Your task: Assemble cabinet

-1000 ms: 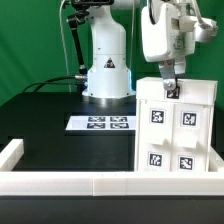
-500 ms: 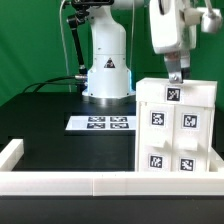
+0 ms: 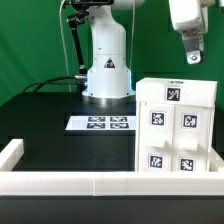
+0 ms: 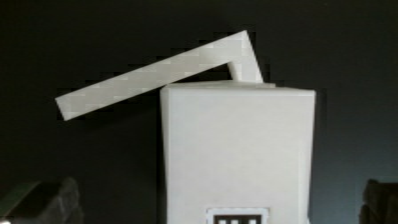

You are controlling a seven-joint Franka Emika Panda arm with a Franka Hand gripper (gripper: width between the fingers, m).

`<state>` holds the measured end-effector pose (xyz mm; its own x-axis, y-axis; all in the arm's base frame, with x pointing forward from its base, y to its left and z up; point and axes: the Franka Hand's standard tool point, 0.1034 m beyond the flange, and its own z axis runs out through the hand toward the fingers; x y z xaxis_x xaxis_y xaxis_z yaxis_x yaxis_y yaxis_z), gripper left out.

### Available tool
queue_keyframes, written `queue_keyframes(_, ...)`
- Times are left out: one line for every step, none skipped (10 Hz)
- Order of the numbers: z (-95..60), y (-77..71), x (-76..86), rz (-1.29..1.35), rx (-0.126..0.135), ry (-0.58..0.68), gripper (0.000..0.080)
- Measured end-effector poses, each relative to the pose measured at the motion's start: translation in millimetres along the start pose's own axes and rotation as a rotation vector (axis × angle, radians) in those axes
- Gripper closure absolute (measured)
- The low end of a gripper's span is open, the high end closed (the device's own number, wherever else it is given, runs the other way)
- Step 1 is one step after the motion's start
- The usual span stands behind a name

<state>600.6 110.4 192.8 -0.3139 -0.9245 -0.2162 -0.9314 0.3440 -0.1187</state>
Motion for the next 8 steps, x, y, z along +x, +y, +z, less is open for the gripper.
queue_keyframes(0.3,0.2,0.8,-0.005,-0.001,0.001,0.0002)
queue_keyframes(0.5,0.5,0.6,-0.007,-0.001,0.001,0.0002)
queue_keyframes(0.6,0.7,0.4,-0.011,-0.001,0.001,0.0002)
queue_keyframes(0.8,0.9,0.3,-0.014,-0.002,0.001,0.0002)
queue_keyframes(0.9,1.1,0.2,-0.018,-0.002,0.001,0.0002)
queue_keyframes(1.1,1.2,0.0,-0.022,-0.002,0.001,0.0002)
queue_keyframes(1.2,1.4,-0.2,-0.024,-0.002,0.001,0.0002)
queue_keyframes(1.3,1.6,-0.5,-0.027,-0.003,0.001,0.0002)
